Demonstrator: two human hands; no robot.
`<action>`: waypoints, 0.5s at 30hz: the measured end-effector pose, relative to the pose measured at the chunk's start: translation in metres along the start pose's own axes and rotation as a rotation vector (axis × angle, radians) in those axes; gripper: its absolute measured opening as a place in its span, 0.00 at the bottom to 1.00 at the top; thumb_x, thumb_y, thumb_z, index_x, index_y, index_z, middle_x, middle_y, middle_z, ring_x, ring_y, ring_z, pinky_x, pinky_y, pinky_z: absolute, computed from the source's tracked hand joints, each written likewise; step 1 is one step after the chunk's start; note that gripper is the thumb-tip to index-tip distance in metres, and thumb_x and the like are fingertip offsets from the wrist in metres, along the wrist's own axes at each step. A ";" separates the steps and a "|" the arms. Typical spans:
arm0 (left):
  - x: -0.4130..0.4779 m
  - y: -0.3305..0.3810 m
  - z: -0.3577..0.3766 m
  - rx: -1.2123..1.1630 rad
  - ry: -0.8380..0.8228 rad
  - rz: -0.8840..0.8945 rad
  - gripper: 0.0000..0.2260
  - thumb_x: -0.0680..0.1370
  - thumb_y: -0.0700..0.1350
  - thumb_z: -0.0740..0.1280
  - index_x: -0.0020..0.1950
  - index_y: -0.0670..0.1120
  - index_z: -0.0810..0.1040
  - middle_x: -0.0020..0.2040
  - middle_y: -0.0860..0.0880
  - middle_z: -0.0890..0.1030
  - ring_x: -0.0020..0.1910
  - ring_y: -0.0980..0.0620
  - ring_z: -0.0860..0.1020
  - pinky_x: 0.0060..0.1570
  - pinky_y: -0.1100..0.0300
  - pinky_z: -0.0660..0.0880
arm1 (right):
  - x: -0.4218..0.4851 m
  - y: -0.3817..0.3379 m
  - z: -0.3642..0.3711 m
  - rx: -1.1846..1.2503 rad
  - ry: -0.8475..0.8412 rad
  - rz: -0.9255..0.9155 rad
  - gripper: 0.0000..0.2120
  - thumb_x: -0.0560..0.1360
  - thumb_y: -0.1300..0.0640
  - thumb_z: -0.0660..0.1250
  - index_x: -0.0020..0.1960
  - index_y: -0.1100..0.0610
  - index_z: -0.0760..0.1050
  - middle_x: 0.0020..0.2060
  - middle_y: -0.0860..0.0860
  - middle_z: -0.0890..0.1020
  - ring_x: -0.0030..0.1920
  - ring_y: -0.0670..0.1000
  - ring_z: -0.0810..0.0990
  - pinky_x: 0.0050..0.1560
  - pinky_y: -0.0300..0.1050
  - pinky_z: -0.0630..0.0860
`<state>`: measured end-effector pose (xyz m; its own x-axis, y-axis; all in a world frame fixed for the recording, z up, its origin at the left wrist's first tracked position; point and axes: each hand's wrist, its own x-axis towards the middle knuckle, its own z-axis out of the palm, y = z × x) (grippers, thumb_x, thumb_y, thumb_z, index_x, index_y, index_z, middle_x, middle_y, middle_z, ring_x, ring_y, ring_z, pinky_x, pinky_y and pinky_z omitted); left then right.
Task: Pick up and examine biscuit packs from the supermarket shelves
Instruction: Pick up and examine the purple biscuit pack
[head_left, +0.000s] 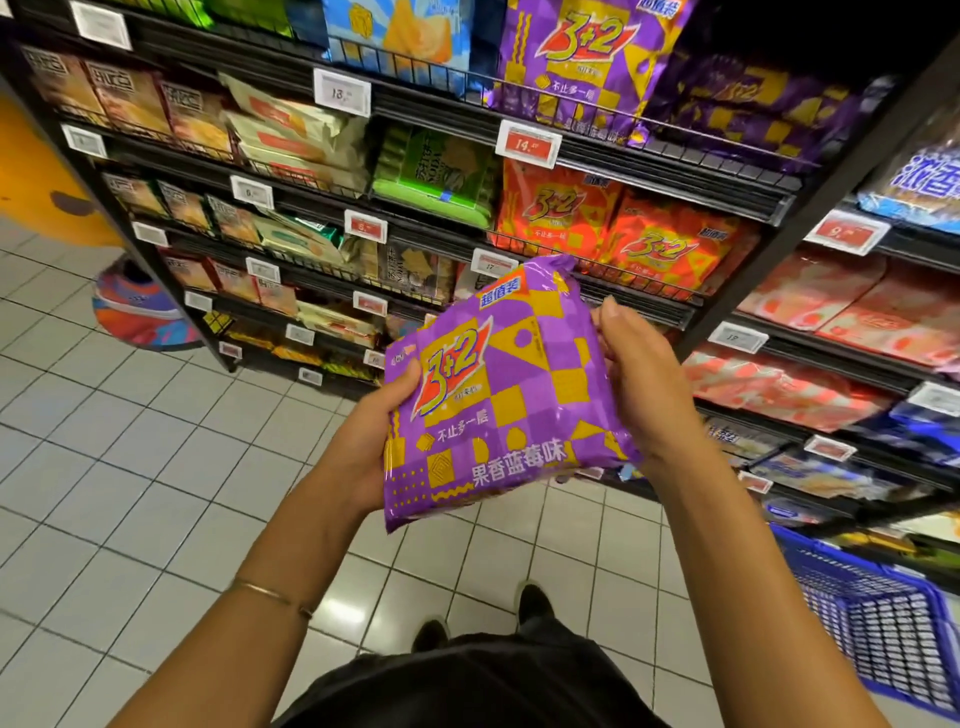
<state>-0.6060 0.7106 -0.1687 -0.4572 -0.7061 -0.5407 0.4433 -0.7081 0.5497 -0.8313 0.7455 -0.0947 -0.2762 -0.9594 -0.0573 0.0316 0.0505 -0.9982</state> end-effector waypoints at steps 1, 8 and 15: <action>0.000 -0.002 0.000 -0.012 0.005 -0.004 0.20 0.78 0.56 0.70 0.61 0.44 0.86 0.59 0.39 0.86 0.52 0.39 0.87 0.46 0.42 0.84 | 0.003 0.000 0.004 0.057 -0.021 0.024 0.13 0.78 0.41 0.64 0.43 0.49 0.75 0.33 0.42 0.79 0.35 0.42 0.76 0.36 0.39 0.73; 0.001 -0.007 0.001 -0.041 -0.028 -0.110 0.17 0.77 0.55 0.70 0.55 0.44 0.89 0.56 0.40 0.87 0.50 0.40 0.87 0.44 0.45 0.84 | 0.001 0.005 0.015 0.030 -0.097 0.023 0.17 0.76 0.43 0.71 0.52 0.55 0.73 0.38 0.35 0.85 0.41 0.34 0.83 0.44 0.32 0.77; -0.002 0.012 -0.013 -0.065 -0.058 -0.078 0.24 0.80 0.63 0.63 0.57 0.45 0.88 0.59 0.41 0.87 0.55 0.39 0.86 0.48 0.44 0.84 | -0.004 0.014 0.002 0.270 -0.039 0.122 0.11 0.71 0.49 0.69 0.50 0.54 0.80 0.41 0.48 0.87 0.42 0.50 0.85 0.48 0.47 0.80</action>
<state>-0.5897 0.7031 -0.1687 -0.5349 -0.6486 -0.5414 0.4530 -0.7611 0.4643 -0.8274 0.7490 -0.1088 -0.2177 -0.9609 -0.1711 0.3184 0.0958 -0.9431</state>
